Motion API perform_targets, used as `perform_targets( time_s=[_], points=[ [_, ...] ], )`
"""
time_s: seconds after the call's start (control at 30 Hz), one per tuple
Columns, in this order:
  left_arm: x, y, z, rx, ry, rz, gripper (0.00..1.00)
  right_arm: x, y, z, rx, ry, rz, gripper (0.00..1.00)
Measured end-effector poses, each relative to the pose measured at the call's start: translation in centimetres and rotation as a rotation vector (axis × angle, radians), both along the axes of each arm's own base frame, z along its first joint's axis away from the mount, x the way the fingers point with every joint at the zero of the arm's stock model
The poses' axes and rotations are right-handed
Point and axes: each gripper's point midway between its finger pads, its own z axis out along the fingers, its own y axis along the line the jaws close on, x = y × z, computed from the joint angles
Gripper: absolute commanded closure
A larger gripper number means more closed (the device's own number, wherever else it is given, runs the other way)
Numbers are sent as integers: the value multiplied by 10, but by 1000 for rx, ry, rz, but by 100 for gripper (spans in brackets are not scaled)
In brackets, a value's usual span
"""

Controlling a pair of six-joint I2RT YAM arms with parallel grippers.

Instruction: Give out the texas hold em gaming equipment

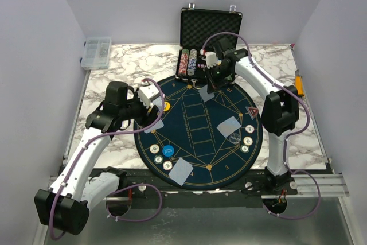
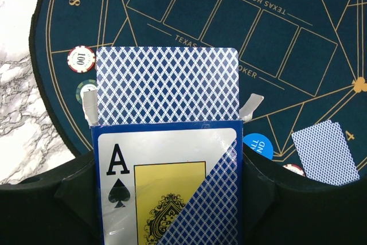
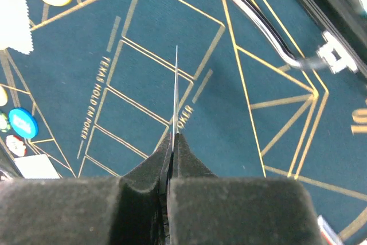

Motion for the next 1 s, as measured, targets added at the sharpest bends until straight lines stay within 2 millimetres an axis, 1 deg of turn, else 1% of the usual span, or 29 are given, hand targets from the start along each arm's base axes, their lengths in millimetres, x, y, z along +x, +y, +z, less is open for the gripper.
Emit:
perform_targets(
  time_s=[0.07,0.23,0.3,0.4,0.53,0.67,0.73,0.8,0.9,1.0],
  points=[
    [0,0,1,-2,-2,2,100,-2,-12,-2,-65,24,-64,99],
    [0,1,1,-4,-1,7,100,0,-40,-9,-215,31,-193,99],
    [0,1,1,-4,1,8,100,-1,-46,-11,-250,36,-231,99],
    [0,1,1,-4,1,8,100,4,-47,-11,-274,28,-273,99],
    [1,1,0,-2,5,8,100,8,-37,-17,-297,21,-295,99],
    [1,1,-1,-1,9,9,100,14,-19,-36,-334,24,-296,100],
    [1,1,-1,-1,9,9,100,16,-12,-43,-338,23,-295,100],
    [1,2,-2,0,10,9,100,18,-2,-44,-329,19,-292,99],
    [-1,2,-3,2,17,10,100,21,10,-39,-302,6,-289,94],
    [-2,3,-3,4,20,11,100,23,17,-37,-268,17,-294,92]
  ],
)
